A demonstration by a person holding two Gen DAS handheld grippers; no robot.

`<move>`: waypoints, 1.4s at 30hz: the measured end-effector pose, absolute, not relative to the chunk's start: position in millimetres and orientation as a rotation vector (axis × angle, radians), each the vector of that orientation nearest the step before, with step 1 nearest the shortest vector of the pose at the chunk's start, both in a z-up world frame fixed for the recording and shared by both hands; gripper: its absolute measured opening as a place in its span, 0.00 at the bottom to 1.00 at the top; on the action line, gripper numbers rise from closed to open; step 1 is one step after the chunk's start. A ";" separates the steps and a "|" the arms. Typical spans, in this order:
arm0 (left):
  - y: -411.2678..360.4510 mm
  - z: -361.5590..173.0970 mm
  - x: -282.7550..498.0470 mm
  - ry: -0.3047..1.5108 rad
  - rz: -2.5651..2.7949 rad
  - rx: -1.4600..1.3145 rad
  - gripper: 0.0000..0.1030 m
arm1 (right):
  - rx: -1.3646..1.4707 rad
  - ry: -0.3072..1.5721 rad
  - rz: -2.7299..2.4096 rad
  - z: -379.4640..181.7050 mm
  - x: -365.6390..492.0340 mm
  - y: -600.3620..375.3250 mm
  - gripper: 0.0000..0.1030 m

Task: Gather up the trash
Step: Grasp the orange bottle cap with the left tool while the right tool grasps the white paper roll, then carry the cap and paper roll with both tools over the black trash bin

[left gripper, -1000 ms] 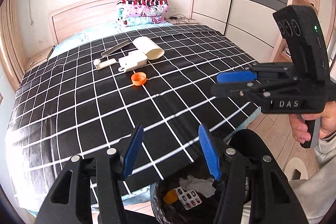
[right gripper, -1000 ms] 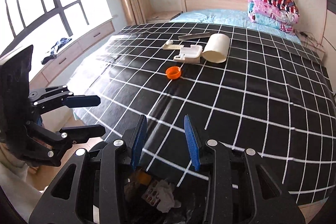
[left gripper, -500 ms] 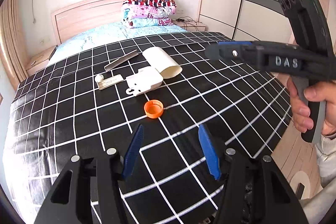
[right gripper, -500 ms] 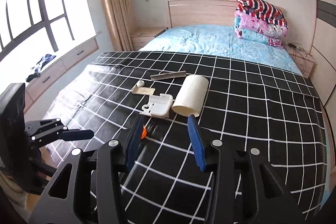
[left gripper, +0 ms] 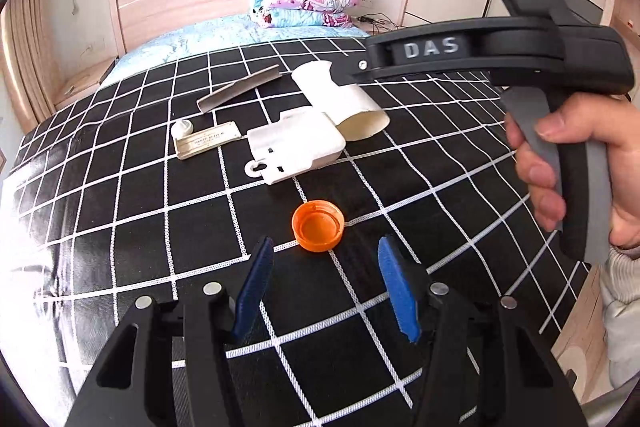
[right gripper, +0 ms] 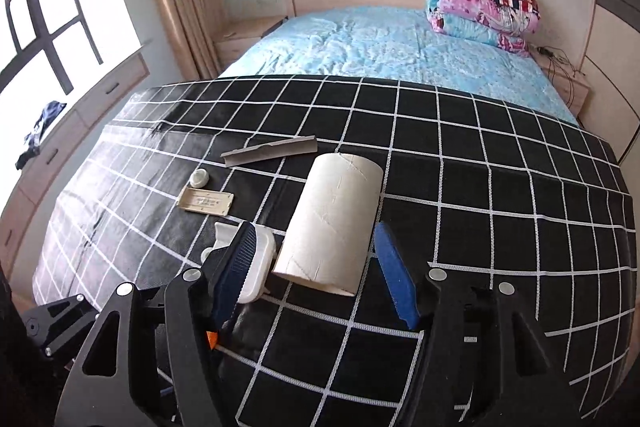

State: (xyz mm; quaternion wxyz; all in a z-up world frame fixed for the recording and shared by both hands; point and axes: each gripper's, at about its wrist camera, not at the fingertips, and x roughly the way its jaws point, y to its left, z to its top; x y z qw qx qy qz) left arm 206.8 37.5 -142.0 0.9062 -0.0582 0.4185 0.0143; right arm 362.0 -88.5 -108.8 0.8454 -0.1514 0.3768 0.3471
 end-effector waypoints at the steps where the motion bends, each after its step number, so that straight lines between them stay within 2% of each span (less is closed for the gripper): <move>1: 37.4 -143.1 208.8 0.866 0.036 -0.117 0.51 | -0.323 0.799 0.736 -111.0 365.2 -86.1 0.59; 7: 30.6 -150.4 222.6 0.881 0.084 -0.071 0.49 | -0.309 0.845 0.722 -121.6 380.6 -77.8 0.60; 9: 26.7 -152.4 225.0 0.884 0.095 -0.048 0.40 | -0.307 0.856 0.724 -124.7 382.8 -76.9 0.60; 13: 22.0 -151.8 226.4 0.872 0.093 -0.034 0.28 | -0.305 0.869 0.710 -129.5 389.3 -76.5 0.60; 17: 17.4 -152.6 226.3 0.865 0.104 0.002 0.28 | -0.303 0.889 0.718 -136.0 391.7 -78.6 0.59; 18: 16.9 -151.5 225.7 0.864 0.105 0.004 0.28 | -0.313 0.880 0.714 -136.7 390.8 -78.9 0.51; 19: 17.2 -150.5 225.6 0.860 0.106 0.002 0.28 | -0.320 0.877 0.714 -136.6 390.1 -78.7 0.51; 28: 8.0 -133.8 205.8 0.816 0.115 0.039 0.28 | -0.307 0.864 0.716 -127.3 382.2 -89.8 0.50; 42: -2.4 -105.1 165.1 0.761 0.105 0.019 0.28 | -0.316 0.754 0.762 -90.9 323.8 -118.0 0.50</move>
